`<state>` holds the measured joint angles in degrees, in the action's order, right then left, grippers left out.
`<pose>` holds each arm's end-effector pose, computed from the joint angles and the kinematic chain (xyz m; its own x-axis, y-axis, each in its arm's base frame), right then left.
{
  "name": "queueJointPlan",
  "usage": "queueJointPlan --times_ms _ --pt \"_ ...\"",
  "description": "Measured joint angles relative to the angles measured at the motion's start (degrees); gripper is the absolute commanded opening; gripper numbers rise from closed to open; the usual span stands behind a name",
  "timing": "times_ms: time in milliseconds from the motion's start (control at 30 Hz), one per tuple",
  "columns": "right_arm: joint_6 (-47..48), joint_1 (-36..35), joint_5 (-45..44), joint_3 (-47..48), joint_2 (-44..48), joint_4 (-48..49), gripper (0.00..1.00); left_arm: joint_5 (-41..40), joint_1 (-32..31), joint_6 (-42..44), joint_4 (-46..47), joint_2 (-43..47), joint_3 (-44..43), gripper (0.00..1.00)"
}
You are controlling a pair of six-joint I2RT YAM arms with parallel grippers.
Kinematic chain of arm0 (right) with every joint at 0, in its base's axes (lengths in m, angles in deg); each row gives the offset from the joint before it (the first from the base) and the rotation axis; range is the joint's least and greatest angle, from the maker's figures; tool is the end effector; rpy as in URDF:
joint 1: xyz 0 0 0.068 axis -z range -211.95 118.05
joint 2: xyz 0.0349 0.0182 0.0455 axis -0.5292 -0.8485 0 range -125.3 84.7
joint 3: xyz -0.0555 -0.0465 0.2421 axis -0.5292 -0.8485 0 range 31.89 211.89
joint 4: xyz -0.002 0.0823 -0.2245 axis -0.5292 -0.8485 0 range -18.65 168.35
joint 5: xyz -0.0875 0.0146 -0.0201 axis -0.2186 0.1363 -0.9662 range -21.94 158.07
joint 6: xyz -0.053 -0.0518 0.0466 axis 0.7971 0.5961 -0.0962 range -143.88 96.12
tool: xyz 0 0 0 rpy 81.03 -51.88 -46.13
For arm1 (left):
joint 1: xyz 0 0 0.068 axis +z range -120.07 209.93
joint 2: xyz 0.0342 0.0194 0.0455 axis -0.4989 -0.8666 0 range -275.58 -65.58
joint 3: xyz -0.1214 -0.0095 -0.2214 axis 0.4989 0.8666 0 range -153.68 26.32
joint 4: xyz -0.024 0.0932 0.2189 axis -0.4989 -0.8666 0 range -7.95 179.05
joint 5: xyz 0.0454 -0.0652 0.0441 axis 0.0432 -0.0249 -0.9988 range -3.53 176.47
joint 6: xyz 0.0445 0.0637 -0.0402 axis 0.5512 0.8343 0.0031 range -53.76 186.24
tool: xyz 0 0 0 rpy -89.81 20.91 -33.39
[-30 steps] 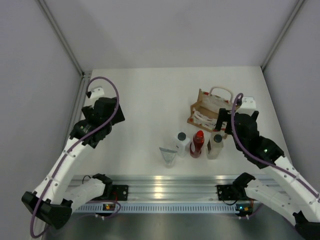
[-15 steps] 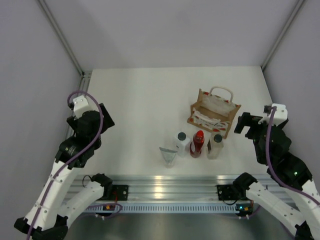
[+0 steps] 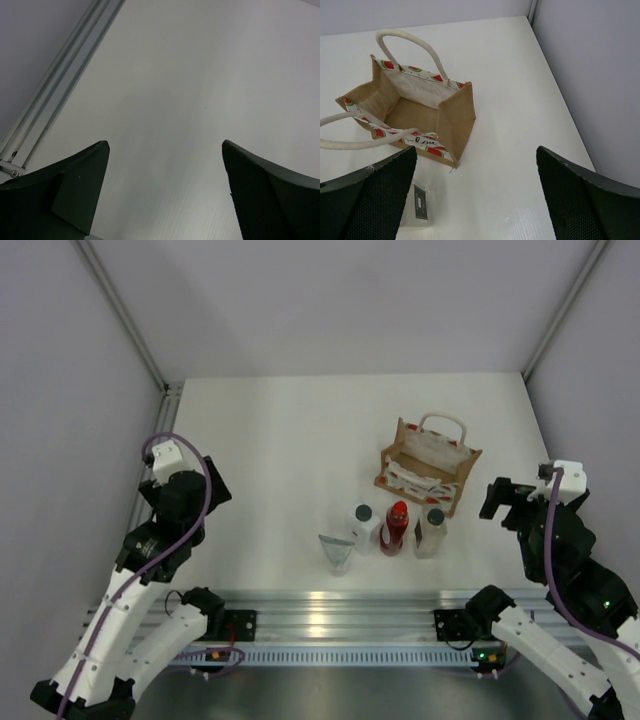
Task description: Take the personal care products out of the canvas bag
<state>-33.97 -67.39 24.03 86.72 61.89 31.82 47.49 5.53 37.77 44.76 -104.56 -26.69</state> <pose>0.0941 0.0007 0.3433 -0.1778 0.0280 -0.9837 0.1652 0.9863 -0.0018 0.1538 -0.0162 0.3105 -0.3206 -0.2615 -0.9104 -0.3714 0.9189 -0.1332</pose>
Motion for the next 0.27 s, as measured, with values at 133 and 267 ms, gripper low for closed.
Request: queueJointPlan --times_ms 133,267 --pt "-0.04 0.00 -0.44 0.00 0.00 -0.28 0.99 0.24 0.00 0.24 0.63 -0.31 0.00 0.98" --pt "-0.44 0.00 -1.01 0.00 0.00 -0.37 1.00 0.35 0.00 0.39 0.70 -0.31 0.00 0.98"
